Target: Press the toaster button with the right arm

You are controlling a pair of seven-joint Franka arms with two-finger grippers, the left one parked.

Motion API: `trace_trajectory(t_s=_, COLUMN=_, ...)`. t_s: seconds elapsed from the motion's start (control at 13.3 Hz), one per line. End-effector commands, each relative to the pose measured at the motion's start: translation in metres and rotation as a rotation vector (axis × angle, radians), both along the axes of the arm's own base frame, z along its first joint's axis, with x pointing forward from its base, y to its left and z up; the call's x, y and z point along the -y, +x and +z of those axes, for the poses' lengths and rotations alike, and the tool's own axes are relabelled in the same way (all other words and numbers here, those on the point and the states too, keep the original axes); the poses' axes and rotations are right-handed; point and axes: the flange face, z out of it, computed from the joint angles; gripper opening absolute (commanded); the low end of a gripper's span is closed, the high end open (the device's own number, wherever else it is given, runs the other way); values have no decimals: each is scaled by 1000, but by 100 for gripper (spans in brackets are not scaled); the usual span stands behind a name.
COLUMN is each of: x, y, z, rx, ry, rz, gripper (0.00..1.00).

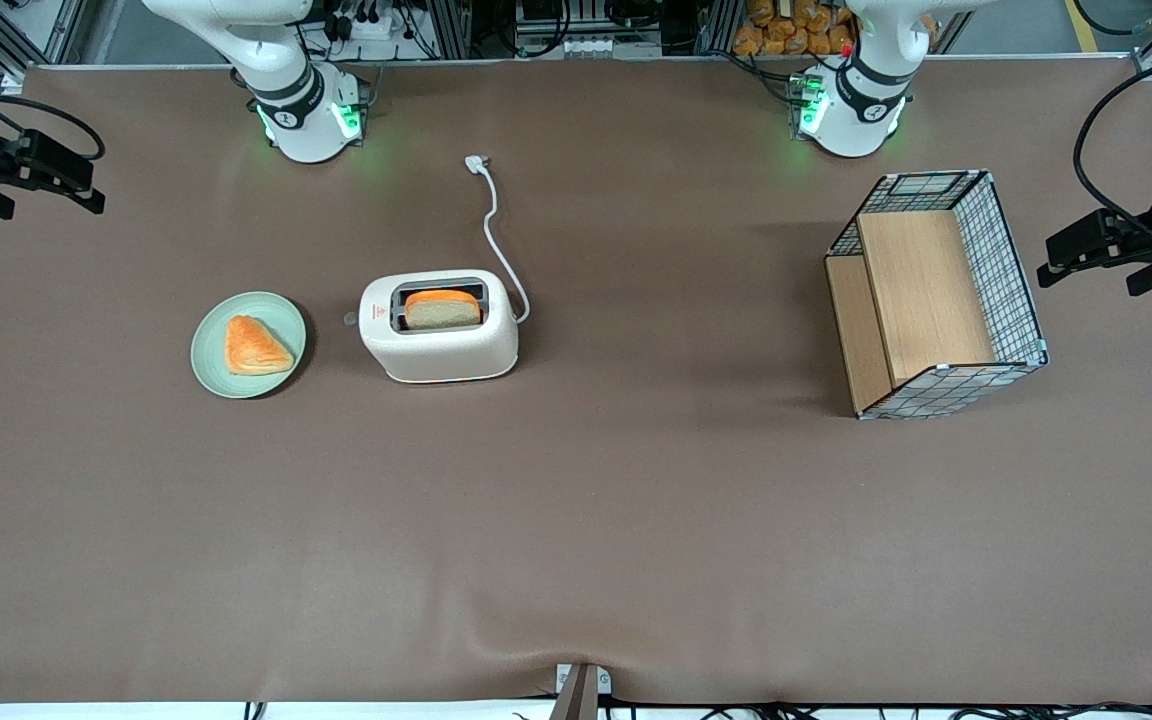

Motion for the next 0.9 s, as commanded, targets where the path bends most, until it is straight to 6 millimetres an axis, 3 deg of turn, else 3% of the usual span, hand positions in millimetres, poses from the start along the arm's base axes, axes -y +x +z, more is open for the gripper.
trace_trajectory(t_s=0.0, x=1, y=-10, z=4, rx=10, ry=-10, rz=-2, gripper=100)
trace_trajectory(t_s=0.83, x=2, y=-11, z=4, rx=7, ry=-7, rz=-6, gripper=100)
